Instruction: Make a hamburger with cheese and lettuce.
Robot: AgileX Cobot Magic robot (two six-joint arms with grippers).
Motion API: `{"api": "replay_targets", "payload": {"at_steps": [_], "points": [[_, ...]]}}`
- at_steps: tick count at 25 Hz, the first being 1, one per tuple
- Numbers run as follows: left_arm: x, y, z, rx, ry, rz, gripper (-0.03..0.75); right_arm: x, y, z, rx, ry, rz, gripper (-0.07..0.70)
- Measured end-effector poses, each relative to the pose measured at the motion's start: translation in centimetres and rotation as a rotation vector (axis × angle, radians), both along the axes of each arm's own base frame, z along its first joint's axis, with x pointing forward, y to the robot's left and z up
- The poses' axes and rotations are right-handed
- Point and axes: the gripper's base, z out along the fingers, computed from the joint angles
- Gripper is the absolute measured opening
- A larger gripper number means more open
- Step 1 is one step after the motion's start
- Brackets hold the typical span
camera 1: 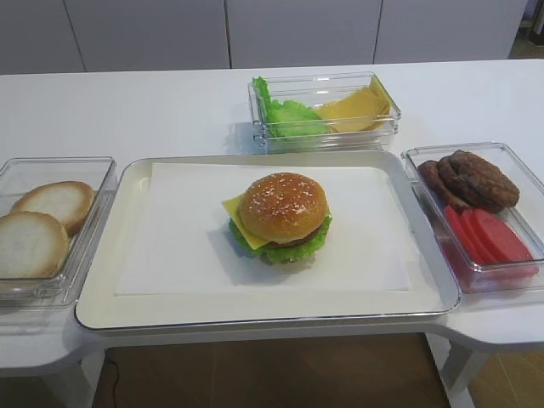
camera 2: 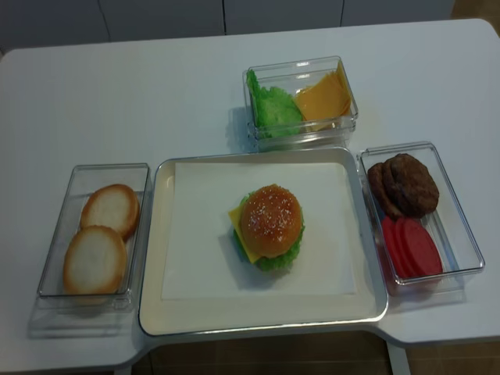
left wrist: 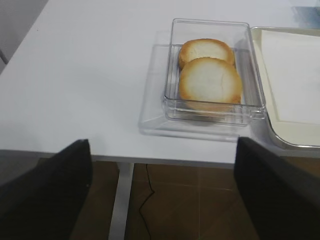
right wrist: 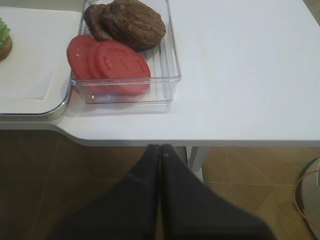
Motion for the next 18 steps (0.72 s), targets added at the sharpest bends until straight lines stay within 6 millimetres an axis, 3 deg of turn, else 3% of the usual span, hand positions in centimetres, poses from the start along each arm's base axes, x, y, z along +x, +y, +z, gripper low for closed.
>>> {"api": "replay_targets", "payload": {"at_steps": [13,18], "points": [[1.1,-0.1,-2.6,0.002,0.092,-0.001,0.669,0.0,0.0,0.0,0.001,0.0,0.001,-0.049],[1.1,-0.1,-2.7,0.002,0.094,-0.001,0.643,0.0,0.0,0.0,0.001,0.0,0.001,-0.049]]}}
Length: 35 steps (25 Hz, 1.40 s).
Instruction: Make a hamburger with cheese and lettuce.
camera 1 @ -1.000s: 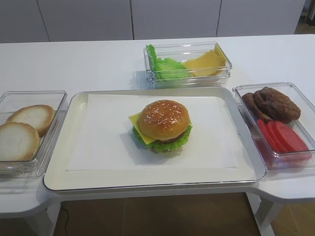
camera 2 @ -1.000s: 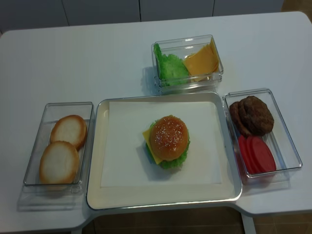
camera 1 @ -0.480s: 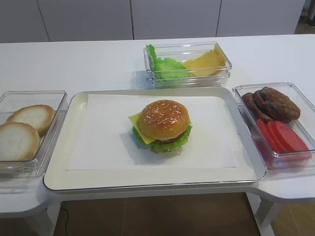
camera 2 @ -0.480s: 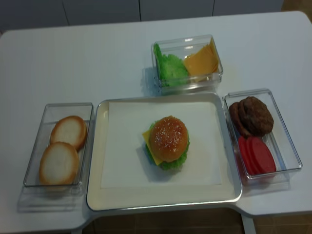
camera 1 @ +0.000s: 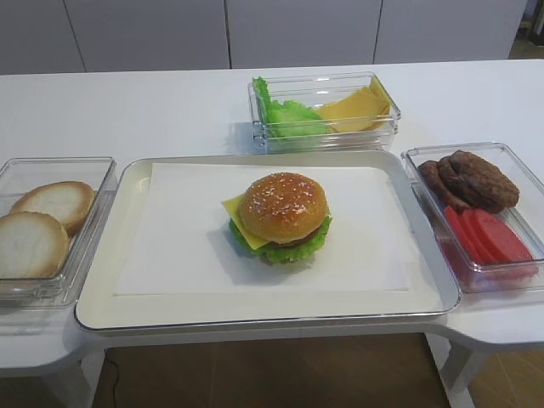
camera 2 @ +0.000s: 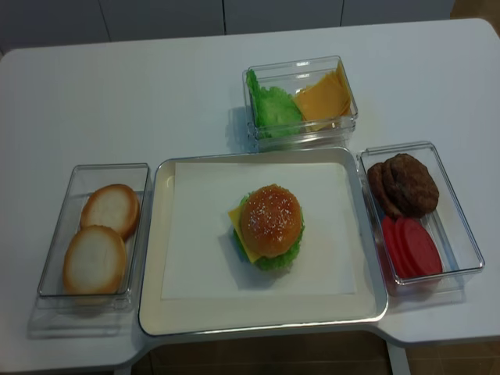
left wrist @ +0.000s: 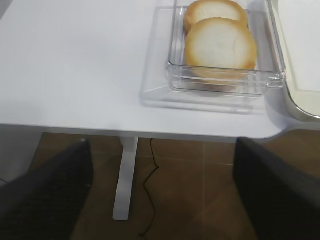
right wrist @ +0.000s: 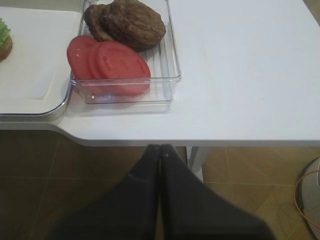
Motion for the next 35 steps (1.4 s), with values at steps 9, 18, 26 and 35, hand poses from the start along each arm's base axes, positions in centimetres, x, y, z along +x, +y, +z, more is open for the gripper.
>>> {"api": "replay_targets", "payload": {"at_steps": [9,18,26,35], "points": [[0.2,0.0,-0.2,0.003,0.001,0.0,0.621,0.0,0.0,0.0,0.0,0.0,0.0,-0.049],[0.9,0.0,-0.5,0.01,-0.037,-0.009,0.619,0.0,0.0,0.0,0.0,0.0,0.0,-0.049],[1.0,-0.1,-0.6,0.012,-0.043,-0.012,0.617,0.0,0.0,0.0,0.0,0.0,0.0,-0.049],[1.1,-0.2,-0.6,0.025,-0.042,-0.043,0.617,0.0,0.0,0.0,0.0,0.0,0.0,-0.049]]}}
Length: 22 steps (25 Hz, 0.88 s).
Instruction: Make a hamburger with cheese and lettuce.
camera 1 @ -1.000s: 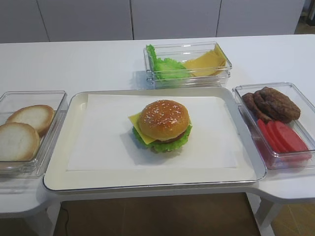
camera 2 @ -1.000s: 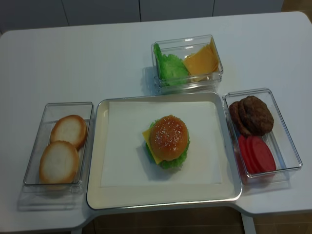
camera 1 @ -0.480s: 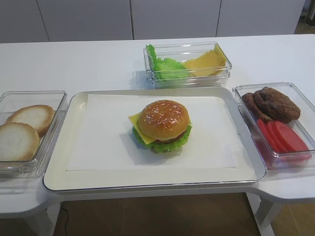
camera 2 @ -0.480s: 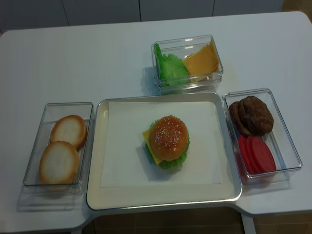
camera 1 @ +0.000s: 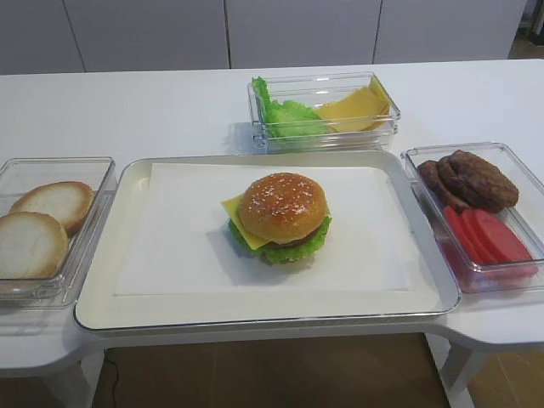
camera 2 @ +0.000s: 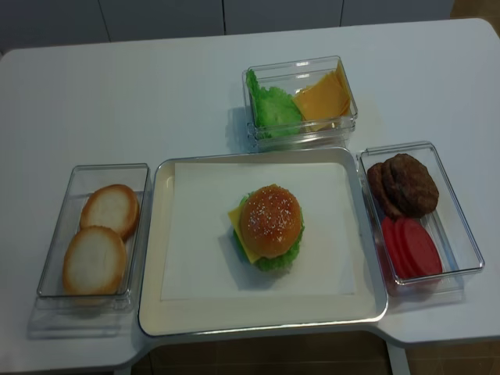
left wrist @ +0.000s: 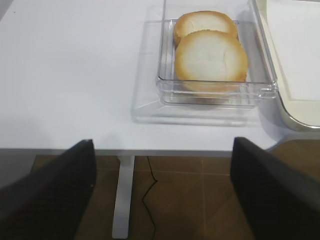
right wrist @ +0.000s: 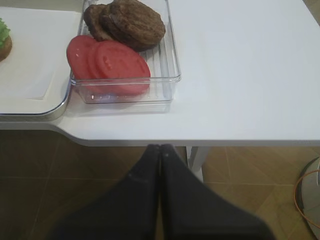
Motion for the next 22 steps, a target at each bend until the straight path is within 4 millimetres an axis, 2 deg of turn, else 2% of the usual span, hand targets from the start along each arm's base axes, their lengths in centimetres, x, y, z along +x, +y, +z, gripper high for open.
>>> {"api": "replay_targets", "payload": {"at_steps": [22], "points": [[0.01,-0.03,0.01,-0.001,-0.002,-0.004,0.617,0.0,0.0,0.0,0.0,0.0,0.0,-0.049]]}}
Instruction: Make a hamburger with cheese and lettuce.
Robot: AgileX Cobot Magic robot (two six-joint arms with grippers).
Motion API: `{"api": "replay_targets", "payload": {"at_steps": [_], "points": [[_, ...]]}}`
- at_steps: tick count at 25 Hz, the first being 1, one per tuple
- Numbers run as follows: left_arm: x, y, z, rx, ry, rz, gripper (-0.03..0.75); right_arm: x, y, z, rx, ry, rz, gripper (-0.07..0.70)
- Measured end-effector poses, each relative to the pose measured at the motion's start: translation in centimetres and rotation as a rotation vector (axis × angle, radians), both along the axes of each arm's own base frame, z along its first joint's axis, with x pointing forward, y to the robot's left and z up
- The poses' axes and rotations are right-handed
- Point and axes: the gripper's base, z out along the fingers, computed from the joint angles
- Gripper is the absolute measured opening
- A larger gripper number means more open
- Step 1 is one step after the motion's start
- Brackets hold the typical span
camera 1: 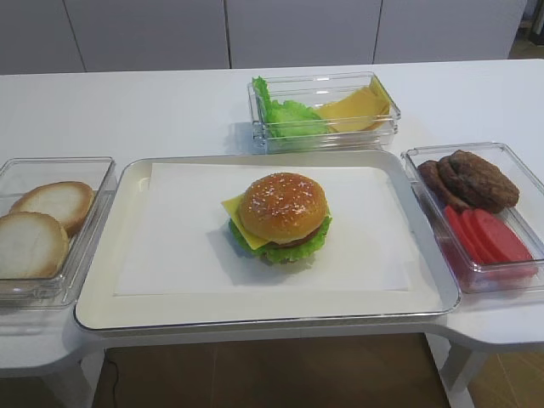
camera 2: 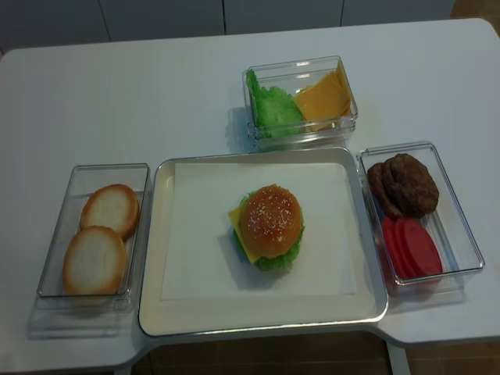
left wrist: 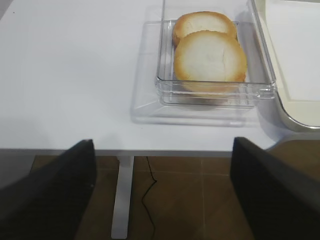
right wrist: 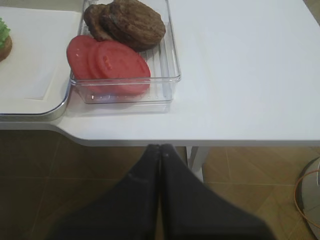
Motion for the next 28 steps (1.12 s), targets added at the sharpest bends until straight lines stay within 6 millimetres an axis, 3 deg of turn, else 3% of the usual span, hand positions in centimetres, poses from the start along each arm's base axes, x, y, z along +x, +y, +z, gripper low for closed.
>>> {"api": "replay_targets", "payload": {"at_steps": [28], "points": [[0.0,0.0,0.0,-0.001,0.0,0.001,0.616,0.0,0.0,0.0,-0.002,0.0,0.001,-0.049]]}}
